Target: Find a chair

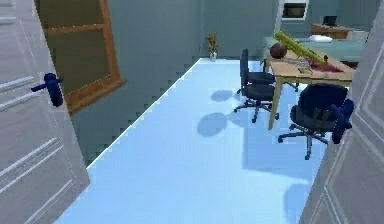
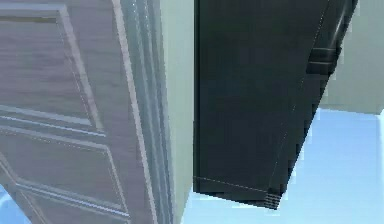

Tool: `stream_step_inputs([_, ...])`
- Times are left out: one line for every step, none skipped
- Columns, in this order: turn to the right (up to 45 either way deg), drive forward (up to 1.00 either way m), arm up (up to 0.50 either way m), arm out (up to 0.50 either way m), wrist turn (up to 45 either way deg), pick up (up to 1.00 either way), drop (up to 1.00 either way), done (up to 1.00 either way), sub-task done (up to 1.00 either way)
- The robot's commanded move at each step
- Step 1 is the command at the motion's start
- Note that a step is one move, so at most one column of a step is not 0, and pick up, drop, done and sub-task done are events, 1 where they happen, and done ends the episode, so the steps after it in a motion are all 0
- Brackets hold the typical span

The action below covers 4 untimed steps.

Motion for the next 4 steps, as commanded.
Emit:
stream_step_inputs([12.0,0.00,0.00,0.00,0.0,0.00,0.00,0.00,0.00])
stream_step_inputs([0.0,1.00,0.00,0.00,0.0,0.00,0.00,0.00,0.00])
stream_step_inputs([9.0,0.00,0.00,0.00,0.0,0.00,0.00,0.00,0.00])
stream_step_inputs([0.0,0.35,0.00,0.00,0.0,0.00,0.00,0.00,0.00])
